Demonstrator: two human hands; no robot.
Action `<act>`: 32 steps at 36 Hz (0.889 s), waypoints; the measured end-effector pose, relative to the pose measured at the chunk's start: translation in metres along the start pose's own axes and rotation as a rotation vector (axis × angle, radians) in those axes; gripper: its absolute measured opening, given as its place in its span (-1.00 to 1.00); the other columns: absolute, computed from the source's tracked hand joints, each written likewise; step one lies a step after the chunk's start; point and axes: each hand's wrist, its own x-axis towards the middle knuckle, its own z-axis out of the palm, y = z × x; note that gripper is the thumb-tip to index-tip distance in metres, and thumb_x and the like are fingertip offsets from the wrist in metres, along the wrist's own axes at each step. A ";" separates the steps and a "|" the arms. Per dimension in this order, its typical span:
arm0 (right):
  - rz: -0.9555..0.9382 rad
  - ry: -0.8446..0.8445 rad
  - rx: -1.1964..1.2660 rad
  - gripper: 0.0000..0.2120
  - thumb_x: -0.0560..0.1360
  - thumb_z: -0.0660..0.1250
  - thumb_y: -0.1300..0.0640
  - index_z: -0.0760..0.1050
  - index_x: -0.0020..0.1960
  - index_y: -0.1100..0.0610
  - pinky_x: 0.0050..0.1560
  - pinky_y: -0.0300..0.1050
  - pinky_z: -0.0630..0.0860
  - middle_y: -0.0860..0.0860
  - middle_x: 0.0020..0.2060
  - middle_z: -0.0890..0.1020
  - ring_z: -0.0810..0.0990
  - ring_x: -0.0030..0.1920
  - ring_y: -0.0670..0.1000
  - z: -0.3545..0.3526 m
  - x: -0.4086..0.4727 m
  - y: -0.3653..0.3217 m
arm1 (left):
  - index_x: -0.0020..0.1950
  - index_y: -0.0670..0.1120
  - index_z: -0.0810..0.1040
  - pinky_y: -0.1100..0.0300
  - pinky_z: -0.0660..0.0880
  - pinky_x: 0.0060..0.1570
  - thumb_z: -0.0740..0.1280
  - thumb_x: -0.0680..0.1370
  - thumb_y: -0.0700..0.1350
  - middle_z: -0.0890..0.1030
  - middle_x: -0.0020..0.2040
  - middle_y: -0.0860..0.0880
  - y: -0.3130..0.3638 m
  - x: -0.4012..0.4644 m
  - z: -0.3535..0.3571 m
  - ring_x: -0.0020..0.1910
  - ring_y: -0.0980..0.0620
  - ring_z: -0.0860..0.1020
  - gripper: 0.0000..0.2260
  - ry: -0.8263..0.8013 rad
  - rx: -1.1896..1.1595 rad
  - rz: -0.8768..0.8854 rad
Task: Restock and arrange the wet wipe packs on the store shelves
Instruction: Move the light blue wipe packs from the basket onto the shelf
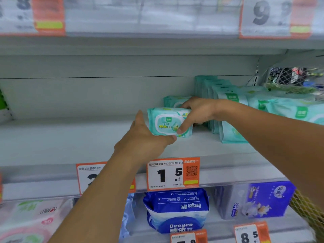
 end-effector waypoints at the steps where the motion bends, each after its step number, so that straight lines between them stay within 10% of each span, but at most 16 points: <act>1: -0.025 0.017 -0.005 -0.49 0.20 0.66 -0.04 0.61 0.09 0.03 0.15 0.05 0.61 0.03 0.02 0.69 0.66 0.05 0.09 -0.001 -0.003 0.002 | 0.60 0.14 -0.16 0.07 0.36 0.34 0.49 0.36 0.27 0.28 0.54 0.10 0.000 -0.001 0.001 0.44 0.02 0.36 0.05 -0.001 0.021 0.010; 7: -0.098 0.315 0.260 -0.63 0.44 0.45 -0.12 0.63 0.19 0.00 0.18 -0.19 0.39 -0.15 0.16 0.58 0.51 0.17 -0.08 -0.021 -0.006 0.013 | 0.49 0.25 0.11 0.22 0.25 0.01 0.43 0.45 0.24 0.30 0.09 0.26 0.005 -0.010 0.002 0.02 0.19 0.29 -0.28 -0.026 0.070 0.060; 12: 0.013 0.156 0.239 -0.49 0.56 0.13 -0.31 0.65 0.09 0.04 0.25 -0.02 0.47 0.01 0.05 0.67 0.61 0.01 0.05 -0.004 0.013 0.009 | 0.43 0.35 0.15 0.23 0.26 -0.06 0.41 0.46 0.24 0.19 -0.21 0.42 0.006 -0.010 0.003 -0.01 0.22 0.31 -0.37 -0.030 0.093 0.082; 17: -0.027 0.159 0.195 -0.35 0.48 0.04 -0.50 0.60 0.06 0.00 0.16 -0.05 0.40 -0.11 0.05 0.59 0.52 0.05 0.01 -0.005 0.017 -0.011 | 0.12 0.45 0.17 0.17 0.38 0.01 0.41 0.40 0.31 0.39 -0.10 0.36 -0.001 -0.006 0.006 -0.02 0.15 0.45 -0.54 0.004 0.111 0.087; 22: -0.331 0.135 -0.345 -0.42 0.34 0.51 -0.27 0.49 0.24 -0.03 0.07 -0.08 0.50 -0.12 0.08 0.54 0.54 0.09 0.03 0.009 0.015 -0.033 | -0.03 0.46 0.20 0.09 0.53 0.03 0.42 0.38 0.29 0.53 0.01 0.30 -0.003 -0.007 0.006 -0.03 0.15 0.57 -0.60 0.011 0.101 0.092; 32: -0.107 0.169 -0.682 -0.54 0.57 0.31 -0.15 0.46 0.34 0.10 -0.05 -0.08 0.39 0.09 0.22 0.51 0.50 0.13 0.15 -0.007 0.016 0.001 | 0.58 0.15 0.01 0.05 0.39 0.25 0.34 0.41 0.40 0.31 0.52 0.10 0.001 -0.010 0.005 0.40 -0.02 0.41 -0.13 -0.011 0.263 0.036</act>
